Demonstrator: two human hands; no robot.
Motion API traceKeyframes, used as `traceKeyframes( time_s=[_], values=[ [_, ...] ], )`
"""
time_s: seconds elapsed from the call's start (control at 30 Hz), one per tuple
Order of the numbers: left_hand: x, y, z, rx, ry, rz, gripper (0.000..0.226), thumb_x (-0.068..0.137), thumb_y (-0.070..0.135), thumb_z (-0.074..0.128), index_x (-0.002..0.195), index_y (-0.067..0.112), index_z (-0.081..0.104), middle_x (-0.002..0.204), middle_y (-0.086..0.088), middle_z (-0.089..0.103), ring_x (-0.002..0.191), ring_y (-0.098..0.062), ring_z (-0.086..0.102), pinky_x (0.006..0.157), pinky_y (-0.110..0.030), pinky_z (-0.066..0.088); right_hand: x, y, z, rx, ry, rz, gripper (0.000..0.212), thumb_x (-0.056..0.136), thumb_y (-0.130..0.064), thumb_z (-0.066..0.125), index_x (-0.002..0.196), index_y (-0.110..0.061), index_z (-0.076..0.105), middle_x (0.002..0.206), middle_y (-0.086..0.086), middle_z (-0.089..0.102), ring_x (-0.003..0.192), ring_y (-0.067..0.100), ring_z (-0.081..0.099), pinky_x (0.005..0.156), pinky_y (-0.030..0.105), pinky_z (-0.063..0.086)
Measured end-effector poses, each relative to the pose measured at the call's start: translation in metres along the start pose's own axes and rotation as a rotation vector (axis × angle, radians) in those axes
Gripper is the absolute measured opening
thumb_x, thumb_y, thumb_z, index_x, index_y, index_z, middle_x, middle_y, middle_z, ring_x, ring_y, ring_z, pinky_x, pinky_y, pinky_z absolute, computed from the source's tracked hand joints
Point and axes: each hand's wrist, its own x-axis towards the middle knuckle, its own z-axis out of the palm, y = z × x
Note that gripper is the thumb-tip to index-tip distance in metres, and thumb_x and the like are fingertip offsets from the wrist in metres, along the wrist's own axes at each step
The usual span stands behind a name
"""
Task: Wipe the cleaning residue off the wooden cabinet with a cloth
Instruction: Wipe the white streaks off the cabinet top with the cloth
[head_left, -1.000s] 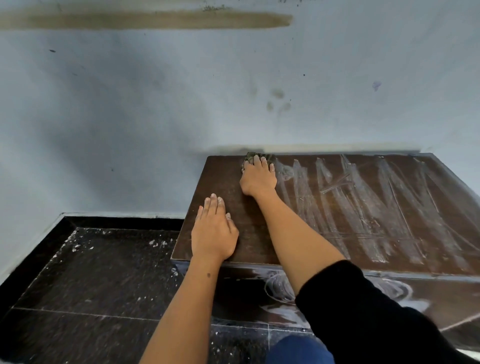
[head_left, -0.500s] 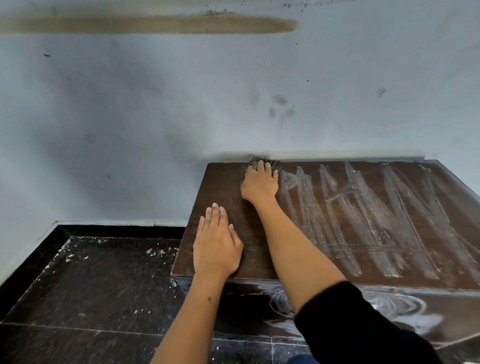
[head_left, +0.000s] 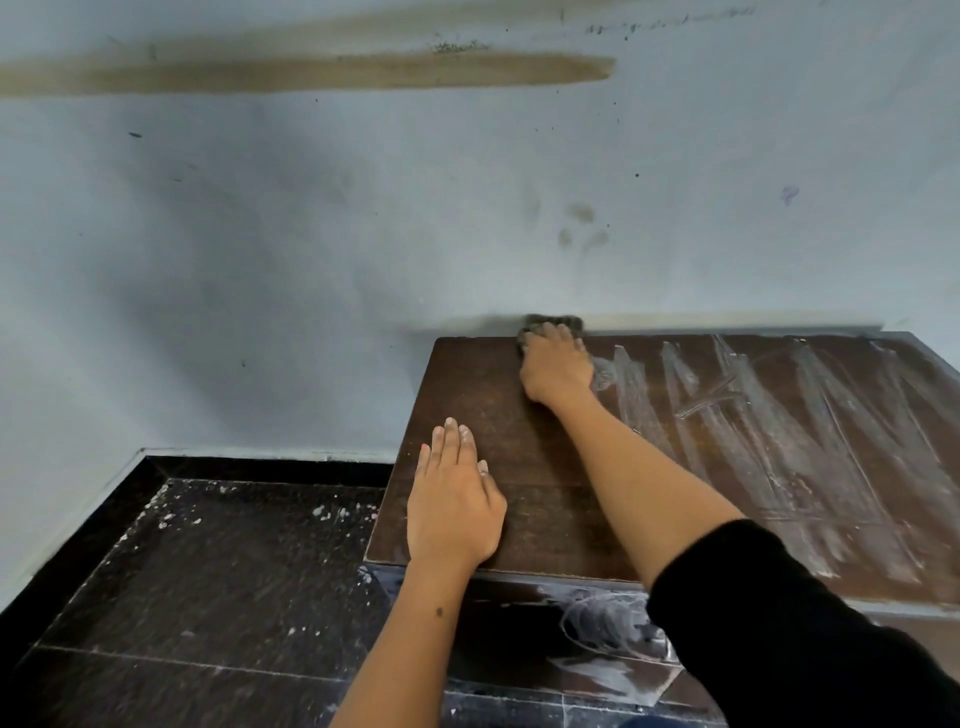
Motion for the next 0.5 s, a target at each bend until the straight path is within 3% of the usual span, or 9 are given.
traceKeyframes(
  time_s=[0.17,0.3,0.4,0.5],
  values=[
    [0.0,-0.003,0.0,0.005,0.015,-0.002,0.054,0.099,0.025,0.021,0.149,0.008,0.011,0.158,-0.007,0.006,0.146,-0.016,0.002,0.119,-0.03,0.0,-0.004,-0.03,0.003,-0.046,-0.002,0.197,0.051,0.098,-0.018,0.034,0.147,-0.007,0.028,0.157,0.011,0.017,0.146,0.028,0.01,0.119,0.046,0.009],
    [0.0,-0.006,-0.001,-0.008,0.007,0.005,0.055,0.1,0.026,0.022,0.15,0.009,0.009,0.158,-0.006,0.004,0.146,-0.016,0.0,0.119,-0.029,0.0,-0.006,-0.08,0.016,-0.041,-0.074,-0.049,0.054,0.1,-0.022,0.034,0.15,-0.009,0.02,0.159,0.01,0.01,0.147,0.027,0.005,0.119,0.046,0.006],
    [0.002,-0.007,0.0,-0.008,-0.004,0.018,0.055,0.1,0.027,0.023,0.15,0.01,0.008,0.158,-0.006,0.004,0.146,-0.016,0.0,0.119,-0.029,0.0,-0.002,-0.087,0.019,0.015,-0.14,-0.223,0.05,0.099,-0.021,0.038,0.148,-0.013,0.028,0.158,0.006,0.015,0.146,0.024,0.008,0.119,0.043,0.008],
    [0.0,-0.006,0.001,0.002,-0.004,0.007,0.054,0.099,0.025,0.021,0.149,0.009,0.011,0.158,-0.006,0.004,0.146,-0.016,0.001,0.119,-0.029,0.0,0.003,-0.064,0.017,0.065,-0.176,-0.266,0.047,0.098,-0.022,0.041,0.145,-0.015,0.036,0.155,0.005,0.025,0.145,0.023,0.015,0.118,0.041,0.014]
  ],
)
